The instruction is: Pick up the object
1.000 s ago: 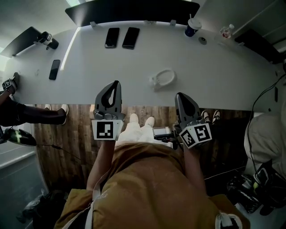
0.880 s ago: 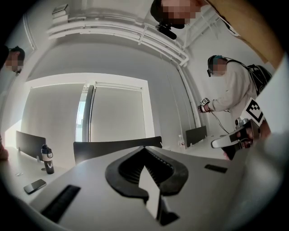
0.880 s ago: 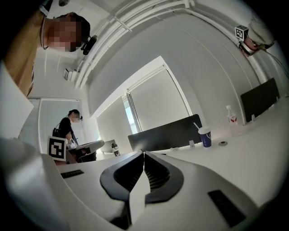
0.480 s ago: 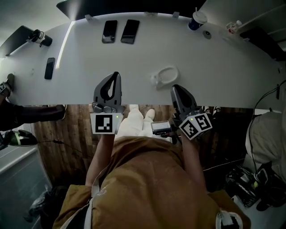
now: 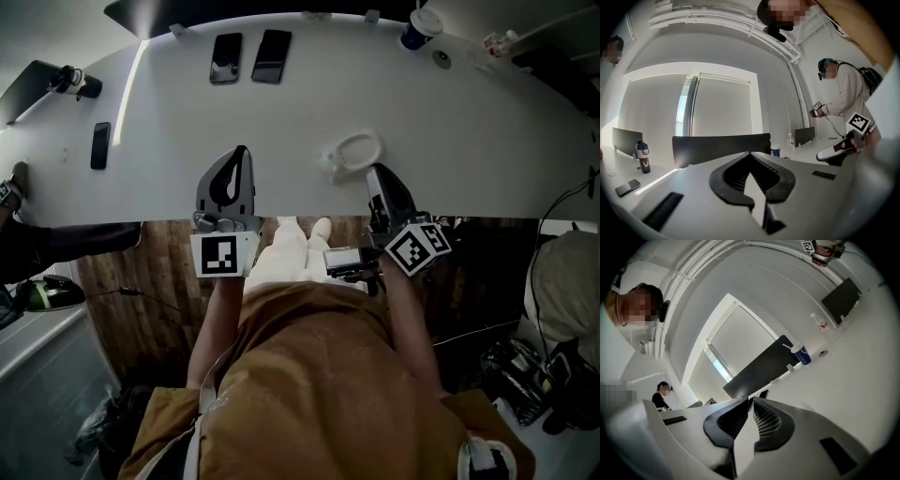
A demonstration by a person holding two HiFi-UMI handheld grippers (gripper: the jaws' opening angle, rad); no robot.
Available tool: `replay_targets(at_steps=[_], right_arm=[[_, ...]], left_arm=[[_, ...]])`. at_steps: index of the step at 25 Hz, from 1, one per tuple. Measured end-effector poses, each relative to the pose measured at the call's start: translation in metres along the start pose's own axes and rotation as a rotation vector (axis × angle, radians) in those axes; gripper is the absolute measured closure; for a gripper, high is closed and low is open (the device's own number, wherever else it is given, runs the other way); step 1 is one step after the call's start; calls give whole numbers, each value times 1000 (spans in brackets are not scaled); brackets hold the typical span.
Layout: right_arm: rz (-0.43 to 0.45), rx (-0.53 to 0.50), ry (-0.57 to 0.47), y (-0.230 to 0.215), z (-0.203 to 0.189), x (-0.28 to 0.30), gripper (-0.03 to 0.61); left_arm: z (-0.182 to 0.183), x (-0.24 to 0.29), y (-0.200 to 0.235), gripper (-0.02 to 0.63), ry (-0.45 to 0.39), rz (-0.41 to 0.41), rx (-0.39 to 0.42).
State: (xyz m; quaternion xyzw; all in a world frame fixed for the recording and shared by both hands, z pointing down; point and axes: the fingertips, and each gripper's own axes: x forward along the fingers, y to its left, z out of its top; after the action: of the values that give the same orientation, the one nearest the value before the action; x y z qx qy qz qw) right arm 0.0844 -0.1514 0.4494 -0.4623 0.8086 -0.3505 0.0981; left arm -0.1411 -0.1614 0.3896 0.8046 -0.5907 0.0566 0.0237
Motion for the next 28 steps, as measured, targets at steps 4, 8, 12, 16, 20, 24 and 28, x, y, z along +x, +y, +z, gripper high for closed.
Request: replay_targets(at_steps=[4, 8, 12, 16, 20, 24, 28], right_arm=[[-53, 125, -33, -25, -5, -3, 523], [-80, 224, -35, -45, -15, -5, 463], [-67, 359, -41, -51, -24, 1, 380], [-69, 437, -37, -63, -38, 6, 321], [-194, 494, -8, -86, -52, -4, 305], [-214, 558, 39, -91, -65, -2, 253], [-240, 568, 41, -107, -75, 1, 247]], left_arm=[[-5, 4, -5, 606, 8, -11, 6], [-5, 7, -12, 606, 11, -16, 10], [-9, 10, -17, 606, 18, -26, 7], [-15, 11, -20, 606, 29, -29, 3], [-16, 12, -22, 606, 36, -32, 2], [-17, 13, -23, 606, 38, -35, -1], [-19, 13, -24, 607, 42, -36, 0]])
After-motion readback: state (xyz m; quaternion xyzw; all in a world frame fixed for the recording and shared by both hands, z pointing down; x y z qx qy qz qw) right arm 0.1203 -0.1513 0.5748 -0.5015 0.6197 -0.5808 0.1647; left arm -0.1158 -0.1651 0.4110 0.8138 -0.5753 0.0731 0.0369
